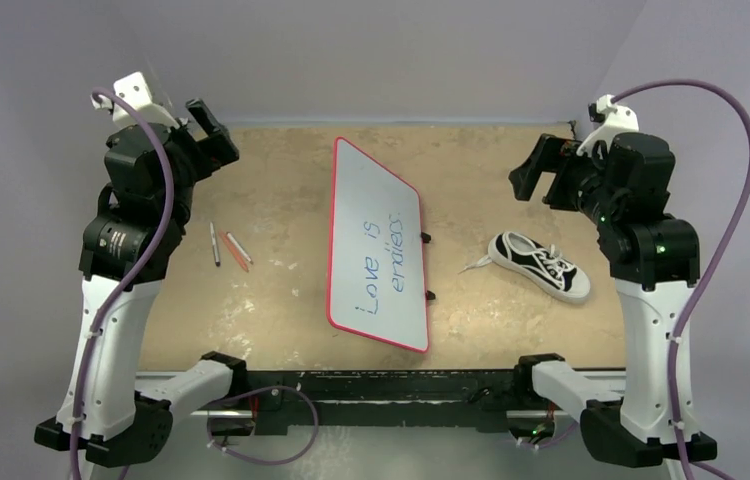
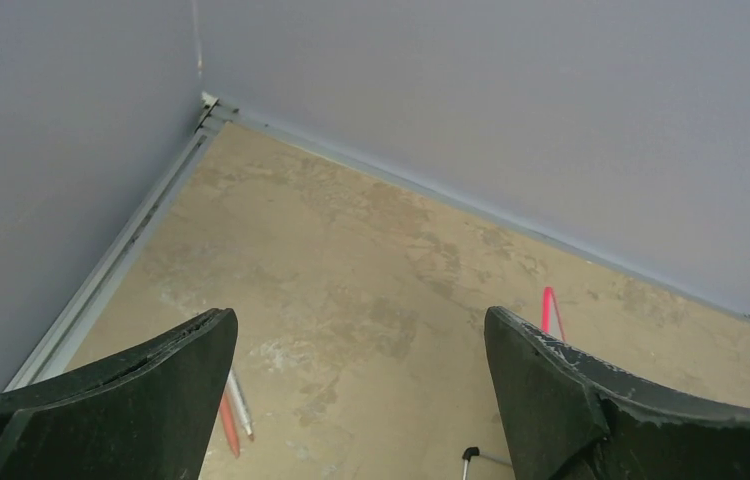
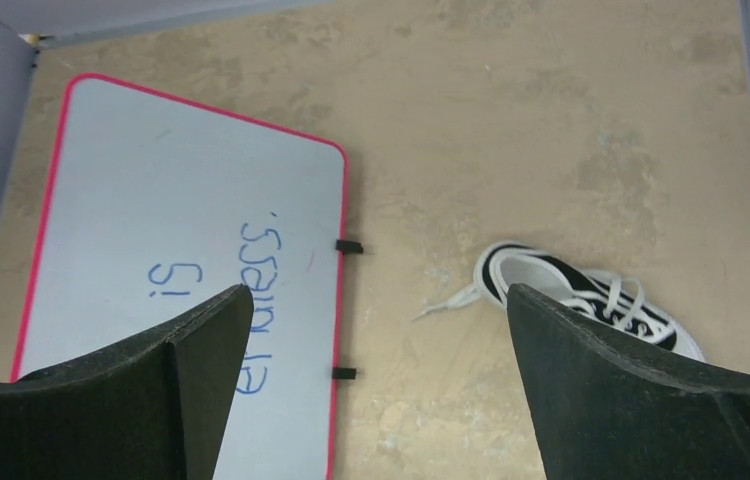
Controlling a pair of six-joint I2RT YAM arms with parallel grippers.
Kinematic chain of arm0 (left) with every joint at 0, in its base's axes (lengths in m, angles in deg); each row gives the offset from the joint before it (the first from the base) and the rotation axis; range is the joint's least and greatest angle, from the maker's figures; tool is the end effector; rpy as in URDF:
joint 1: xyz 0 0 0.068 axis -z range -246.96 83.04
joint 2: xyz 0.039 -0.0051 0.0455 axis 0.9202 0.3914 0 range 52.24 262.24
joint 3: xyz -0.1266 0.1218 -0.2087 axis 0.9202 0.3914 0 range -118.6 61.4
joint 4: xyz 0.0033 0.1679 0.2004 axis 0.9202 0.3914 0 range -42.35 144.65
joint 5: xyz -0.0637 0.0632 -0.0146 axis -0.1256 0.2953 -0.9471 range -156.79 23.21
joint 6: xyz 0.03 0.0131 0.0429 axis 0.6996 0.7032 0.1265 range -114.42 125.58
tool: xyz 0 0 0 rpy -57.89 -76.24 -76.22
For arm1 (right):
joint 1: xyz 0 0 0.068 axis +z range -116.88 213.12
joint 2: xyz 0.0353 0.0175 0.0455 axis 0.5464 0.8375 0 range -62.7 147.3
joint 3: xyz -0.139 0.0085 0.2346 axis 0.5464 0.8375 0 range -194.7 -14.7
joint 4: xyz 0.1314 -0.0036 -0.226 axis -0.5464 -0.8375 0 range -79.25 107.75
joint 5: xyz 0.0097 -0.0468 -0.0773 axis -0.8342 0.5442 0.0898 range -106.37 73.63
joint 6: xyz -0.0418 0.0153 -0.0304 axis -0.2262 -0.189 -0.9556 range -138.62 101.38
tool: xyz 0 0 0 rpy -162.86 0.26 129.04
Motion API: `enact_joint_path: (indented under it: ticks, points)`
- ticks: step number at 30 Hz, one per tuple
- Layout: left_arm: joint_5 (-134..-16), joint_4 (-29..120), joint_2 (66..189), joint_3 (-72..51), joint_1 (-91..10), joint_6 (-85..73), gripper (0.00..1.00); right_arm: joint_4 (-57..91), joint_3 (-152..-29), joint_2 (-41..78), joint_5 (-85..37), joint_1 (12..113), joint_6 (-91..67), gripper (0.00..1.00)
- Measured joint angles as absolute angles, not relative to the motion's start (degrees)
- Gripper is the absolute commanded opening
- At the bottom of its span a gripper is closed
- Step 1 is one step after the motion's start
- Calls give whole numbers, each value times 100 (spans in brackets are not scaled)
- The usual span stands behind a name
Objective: Tie the shoes
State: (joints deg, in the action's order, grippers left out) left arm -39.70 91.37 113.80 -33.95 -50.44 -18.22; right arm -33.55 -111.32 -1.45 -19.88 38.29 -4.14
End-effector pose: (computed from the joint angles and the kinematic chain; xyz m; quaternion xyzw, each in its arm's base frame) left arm 0.1663 -0.0325 0.5135 -0.1976 0.7333 -0.0471 0.6488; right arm 0.1625 0.0169 0.5057 0.0464 0.7968 0.1268 0.5890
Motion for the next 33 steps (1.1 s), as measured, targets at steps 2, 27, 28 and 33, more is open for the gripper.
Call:
enact_joint_path:
  ticks: [2, 27, 28, 33]
  points:
    - [-4005, 9177, 11286, -3233, -5243, -1940, 95, -3366, -10876, -260, -1924, 3772, -397, 99]
    - [-4866, 9362, 10824, -2407, -5783, -2543, 95, -4018, -7536, -706, -3087, 3547, 8, 88]
    - [-4888, 9387, 10824, -2407, -5783, -2547, 94, -3908, -7368, -608, -3297, 3543, 34, 88]
    - [-5012, 9590, 10857, -2409, -5783, -2549, 94, -3128, -6502, 205, -4414, 3543, 156, 88]
